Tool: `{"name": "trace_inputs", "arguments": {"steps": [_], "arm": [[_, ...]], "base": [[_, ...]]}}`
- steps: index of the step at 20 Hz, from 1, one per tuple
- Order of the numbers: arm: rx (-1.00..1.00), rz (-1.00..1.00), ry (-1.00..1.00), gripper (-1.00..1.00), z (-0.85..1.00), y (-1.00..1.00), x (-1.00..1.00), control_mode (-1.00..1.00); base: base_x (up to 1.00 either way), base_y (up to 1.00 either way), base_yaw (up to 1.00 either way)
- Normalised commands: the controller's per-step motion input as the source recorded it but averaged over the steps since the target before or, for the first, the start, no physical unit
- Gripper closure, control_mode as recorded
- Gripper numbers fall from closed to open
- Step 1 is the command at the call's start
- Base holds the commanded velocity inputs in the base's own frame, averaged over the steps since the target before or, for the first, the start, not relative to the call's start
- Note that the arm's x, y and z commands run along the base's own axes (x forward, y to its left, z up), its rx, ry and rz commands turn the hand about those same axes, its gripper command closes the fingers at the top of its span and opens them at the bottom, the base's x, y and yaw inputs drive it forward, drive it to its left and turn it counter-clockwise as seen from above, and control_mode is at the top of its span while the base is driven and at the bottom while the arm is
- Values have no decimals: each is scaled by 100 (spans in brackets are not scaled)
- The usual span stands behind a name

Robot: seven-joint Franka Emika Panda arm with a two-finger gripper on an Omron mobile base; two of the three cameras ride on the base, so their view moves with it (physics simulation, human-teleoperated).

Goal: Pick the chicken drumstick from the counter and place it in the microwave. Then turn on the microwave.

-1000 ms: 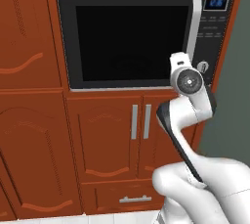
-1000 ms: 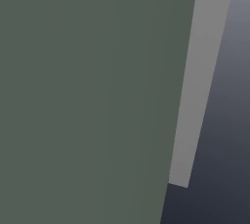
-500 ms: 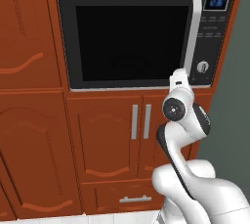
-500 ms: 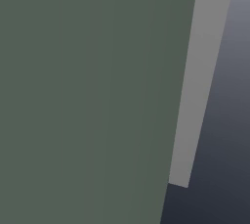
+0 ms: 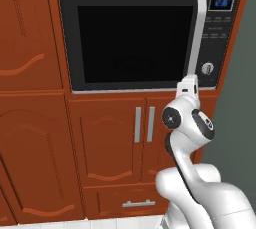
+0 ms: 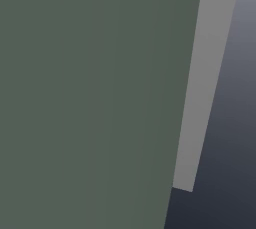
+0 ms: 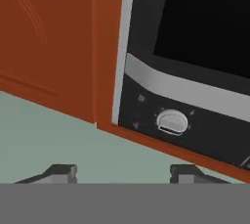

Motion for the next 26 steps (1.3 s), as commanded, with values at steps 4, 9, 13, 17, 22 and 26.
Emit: {"name": "trace_inputs", "arguments": {"steps": [4, 9, 13, 17, 22, 26], "arm": [[0, 0, -14, 100, 0, -28, 18, -100], [0, 0, -12, 100, 0, -32, 23, -100], [0, 0, -10, 100, 0, -28, 26, -100], [0, 0, -4, 100, -4, -11, 44, -100], [0, 0, -1, 100, -1, -2, 52, -100], [0, 0, -1, 100, -4, -16, 30, -100]], "base": [[0, 0, 0], [0, 0, 0], [0, 0, 0], [0, 0, 0], [0, 0, 0], [0, 0, 0]]}}
